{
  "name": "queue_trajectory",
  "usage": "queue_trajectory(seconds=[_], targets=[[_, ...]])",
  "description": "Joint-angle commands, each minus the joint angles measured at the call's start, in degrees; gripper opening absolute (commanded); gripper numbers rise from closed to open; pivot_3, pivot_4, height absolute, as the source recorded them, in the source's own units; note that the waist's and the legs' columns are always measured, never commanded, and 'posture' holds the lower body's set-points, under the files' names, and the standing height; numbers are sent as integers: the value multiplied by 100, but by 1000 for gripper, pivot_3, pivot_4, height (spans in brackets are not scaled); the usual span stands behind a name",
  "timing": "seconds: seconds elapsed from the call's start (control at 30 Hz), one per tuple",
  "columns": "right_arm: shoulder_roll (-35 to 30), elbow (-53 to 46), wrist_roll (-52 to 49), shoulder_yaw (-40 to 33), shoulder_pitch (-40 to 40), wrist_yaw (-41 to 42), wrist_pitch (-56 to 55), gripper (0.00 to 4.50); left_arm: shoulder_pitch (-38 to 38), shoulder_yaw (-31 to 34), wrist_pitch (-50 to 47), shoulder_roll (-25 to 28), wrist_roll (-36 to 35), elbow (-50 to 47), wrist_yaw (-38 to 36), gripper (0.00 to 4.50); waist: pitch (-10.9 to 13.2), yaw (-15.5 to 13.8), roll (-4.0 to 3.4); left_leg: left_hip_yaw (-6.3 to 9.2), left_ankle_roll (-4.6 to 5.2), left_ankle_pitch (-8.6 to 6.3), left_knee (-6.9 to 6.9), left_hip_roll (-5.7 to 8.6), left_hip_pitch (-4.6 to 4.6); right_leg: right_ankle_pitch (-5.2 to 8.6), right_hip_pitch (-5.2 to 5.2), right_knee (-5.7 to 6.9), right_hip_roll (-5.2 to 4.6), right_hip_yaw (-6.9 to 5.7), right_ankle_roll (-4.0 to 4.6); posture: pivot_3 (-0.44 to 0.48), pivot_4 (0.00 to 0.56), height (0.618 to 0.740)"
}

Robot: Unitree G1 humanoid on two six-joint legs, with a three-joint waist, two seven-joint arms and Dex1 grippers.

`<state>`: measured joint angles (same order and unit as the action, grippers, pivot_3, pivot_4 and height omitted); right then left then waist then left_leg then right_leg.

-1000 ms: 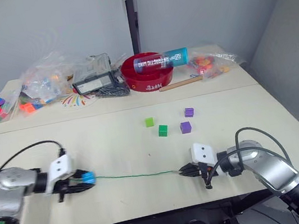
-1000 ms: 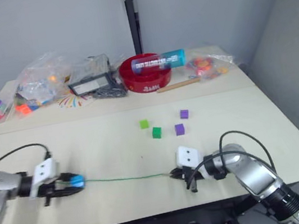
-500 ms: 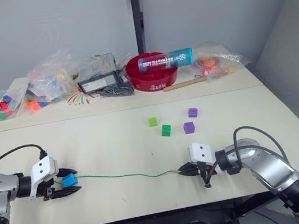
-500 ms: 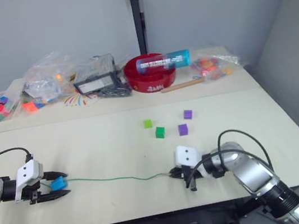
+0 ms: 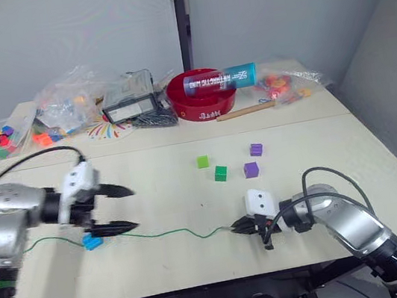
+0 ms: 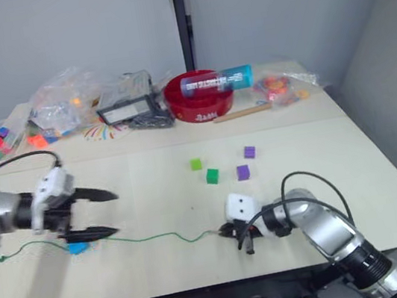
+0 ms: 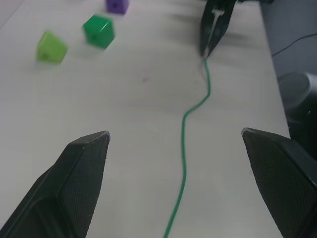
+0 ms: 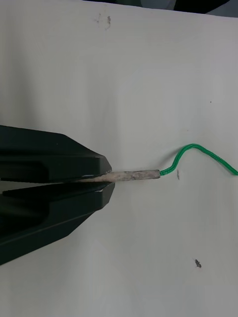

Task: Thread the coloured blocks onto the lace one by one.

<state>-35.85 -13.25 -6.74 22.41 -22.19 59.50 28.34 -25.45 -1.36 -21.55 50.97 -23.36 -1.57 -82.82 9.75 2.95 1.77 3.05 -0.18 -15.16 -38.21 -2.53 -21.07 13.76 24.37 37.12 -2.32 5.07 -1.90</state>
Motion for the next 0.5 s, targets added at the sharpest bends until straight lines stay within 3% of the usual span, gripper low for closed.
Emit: queue_trajectory(seconds=[0.03, 0.23, 0.5], targets=[[112, -146, 130, 198, -127, -92, 237, 0, 151, -446, 126, -601, 274, -387, 672, 4493, 0, 22, 0, 1, 0, 0, 0, 0, 0, -1, 0, 0, 1, 0, 1, 0, 150, 731], [251, -139, 217, 309, -302, -147, 366, 0, 104, -1153, 819, -1716, 853, 38, 1254, 4493, 0, 2, 1, 5, 0, 0, -3, 3, -2, -3, -1, -2, 1, 0, 5, 0, 150, 731], [239, -214, 246, 303, -303, -133, 466, 0, 138, -1439, 1490, -2019, 1133, 705, 1155, 4493, 0, -9, 1, 5, 0, 0, -4, 3, -2, -3, -1, -2, 1, 0, 5, 0, 150, 731]])
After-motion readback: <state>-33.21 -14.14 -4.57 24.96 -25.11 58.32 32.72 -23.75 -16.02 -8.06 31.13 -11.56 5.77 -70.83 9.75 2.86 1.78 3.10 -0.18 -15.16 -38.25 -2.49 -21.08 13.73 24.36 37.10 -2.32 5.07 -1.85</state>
